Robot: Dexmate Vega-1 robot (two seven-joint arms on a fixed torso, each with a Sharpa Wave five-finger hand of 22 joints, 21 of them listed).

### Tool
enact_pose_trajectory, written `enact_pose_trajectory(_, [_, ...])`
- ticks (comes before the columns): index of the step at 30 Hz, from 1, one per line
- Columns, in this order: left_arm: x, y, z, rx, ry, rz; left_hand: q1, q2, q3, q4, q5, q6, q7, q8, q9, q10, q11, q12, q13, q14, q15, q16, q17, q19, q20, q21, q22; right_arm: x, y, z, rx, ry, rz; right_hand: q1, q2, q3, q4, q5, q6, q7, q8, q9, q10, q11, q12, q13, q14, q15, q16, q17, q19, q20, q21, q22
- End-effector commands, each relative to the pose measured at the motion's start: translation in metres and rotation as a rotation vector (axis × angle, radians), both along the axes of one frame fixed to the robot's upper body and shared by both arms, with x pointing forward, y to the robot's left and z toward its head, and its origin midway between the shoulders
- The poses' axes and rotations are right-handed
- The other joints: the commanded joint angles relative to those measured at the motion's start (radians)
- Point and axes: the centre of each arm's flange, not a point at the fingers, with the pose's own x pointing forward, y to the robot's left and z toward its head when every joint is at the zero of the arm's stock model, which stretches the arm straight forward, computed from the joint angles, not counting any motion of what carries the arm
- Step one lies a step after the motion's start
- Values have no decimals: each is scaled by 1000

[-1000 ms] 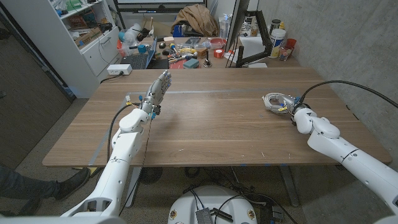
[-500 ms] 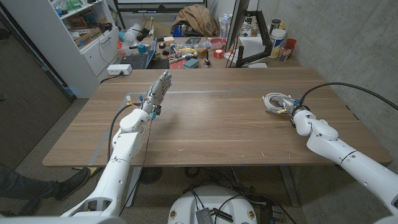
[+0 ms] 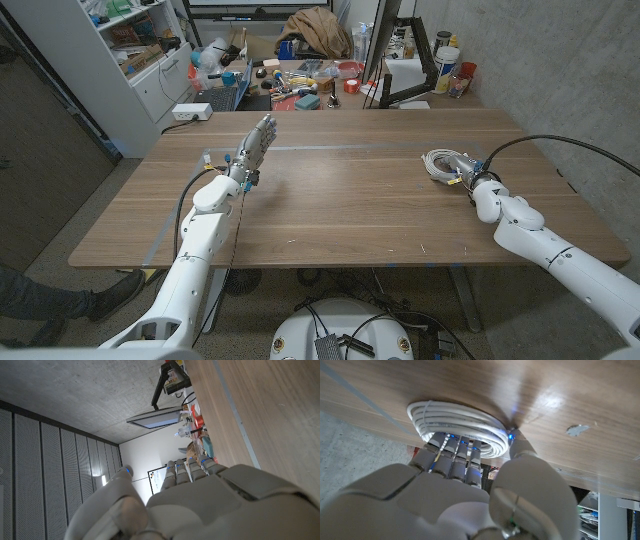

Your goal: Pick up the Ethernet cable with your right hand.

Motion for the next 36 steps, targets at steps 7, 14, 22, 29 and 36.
enact_pose_trajectory(7, [-4, -1, -4, -15, 0, 1, 7, 5, -7, 1, 2, 16, 1, 4, 3, 4, -6, 3, 3, -4, 4, 4, 3, -7, -12, 8, 6, 1, 0, -4, -39, -40, -13, 79, 23, 33, -5, -14, 72, -26, 18, 6, 59, -23, 17, 5, 79, -87, 16, 11, 159, -89, 30, 16])
enact_pose_trajectory(14, [-5, -3, -5, -14, 0, 1, 7, 5, -8, 1, 2, 18, 2, 4, 3, 7, -6, 4, 3, -5, 4, 4, 3, -7, -11, 8, 6, 0, 0, -5, -46, -73, -22, 138, 48, 31, -1, -44, 174, -55, 45, 10, 150, -39, 48, 9, 180, -118, 58, 34, 213, -130, 53, 21])
enact_pose_trajectory(22, [-5, -6, -4, -13, -3, -2, 7, 6, -9, 1, 2, 18, 1, 4, 3, 5, -5, 3, 3, -4, 3, 4, 3, -7, -11, 8, 6, -1, -1, -4, -43, -91, -19, 212, 76, 18, -3, -71, 277, -82, 81, 27, 299, -73, 110, 25, 314, -180, 131, 79, 261, -168, 85, 30])
enact_pose_trajectory(29, [-5, -8, -3, -14, -3, -3, 7, 6, -10, 1, 3, 19, 2, 4, 3, 6, -3, 3, 3, -3, 3, 5, 3, -7, -10, 8, 6, -1, -1, -3, -42, -90, -23, 269, 88, 11, -8, -79, 321, -87, 99, 41, 355, -84, 134, 35, 357, -189, 158, 105, 274, -179, 104, 39])
enact_pose_trajectory(36, [-5, -7, -3, -15, -3, -3, 8, 6, -11, 1, 3, 20, 2, 4, 3, 6, -3, 3, 3, -4, 2, 4, 3, -7, -10, 8, 6, -2, 1, -2, -42, -102, -20, 292, 93, 6, -6, -83, 342, -85, 108, 49, 372, -89, 141, 39, 375, -190, 167, 116, 279, -181, 114, 43])
